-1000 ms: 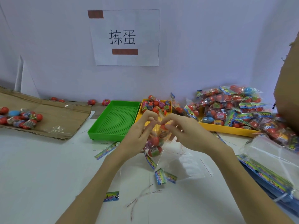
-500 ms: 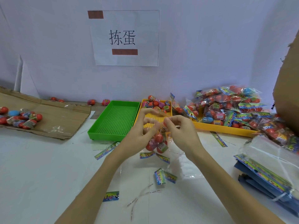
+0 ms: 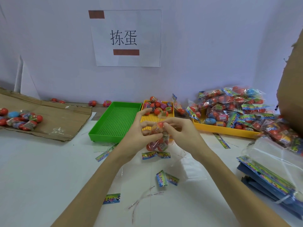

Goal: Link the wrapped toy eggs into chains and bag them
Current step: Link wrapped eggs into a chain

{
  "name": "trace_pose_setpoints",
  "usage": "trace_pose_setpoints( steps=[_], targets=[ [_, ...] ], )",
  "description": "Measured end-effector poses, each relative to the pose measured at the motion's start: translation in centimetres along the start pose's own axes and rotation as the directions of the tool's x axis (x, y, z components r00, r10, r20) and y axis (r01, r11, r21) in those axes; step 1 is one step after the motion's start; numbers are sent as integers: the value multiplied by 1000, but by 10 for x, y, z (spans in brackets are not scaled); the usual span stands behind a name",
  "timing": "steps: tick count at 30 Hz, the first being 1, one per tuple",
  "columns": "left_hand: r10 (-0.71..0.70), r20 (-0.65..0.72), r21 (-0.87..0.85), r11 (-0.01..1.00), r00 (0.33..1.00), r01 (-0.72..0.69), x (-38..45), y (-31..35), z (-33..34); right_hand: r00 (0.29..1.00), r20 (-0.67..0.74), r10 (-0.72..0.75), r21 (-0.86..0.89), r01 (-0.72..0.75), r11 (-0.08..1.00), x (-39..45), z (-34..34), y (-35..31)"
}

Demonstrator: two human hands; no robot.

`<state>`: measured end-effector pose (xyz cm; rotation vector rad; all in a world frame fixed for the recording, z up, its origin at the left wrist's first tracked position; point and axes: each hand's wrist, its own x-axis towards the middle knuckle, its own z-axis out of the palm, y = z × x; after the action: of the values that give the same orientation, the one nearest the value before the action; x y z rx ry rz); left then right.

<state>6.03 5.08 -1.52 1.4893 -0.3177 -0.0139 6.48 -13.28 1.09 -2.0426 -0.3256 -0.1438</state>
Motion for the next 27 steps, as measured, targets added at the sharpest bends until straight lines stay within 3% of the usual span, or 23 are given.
trace_pose_setpoints(
  steps=[4,11,14,17,27],
  targets=[
    [-46,-114,-26,999,992,43,0,3,3,985,66,-161,-156,170,973,-2,-1,0],
    [-88,-226,-132,989,970,59,3,5,-4,976,-36,-216,-50,214,976,0,-3,1],
    [-87,-246,-179,983,965,43,3,7,-4,998,23,-63,81,61,995,0,3,3],
    [-63,-234,-181,983,970,20,3,7,-4,983,171,67,-3,-67,998,-2,15,8],
    [-11,-158,-39,999,987,5,2,7,-2,982,135,132,158,-153,976,-1,20,16]
  ],
)
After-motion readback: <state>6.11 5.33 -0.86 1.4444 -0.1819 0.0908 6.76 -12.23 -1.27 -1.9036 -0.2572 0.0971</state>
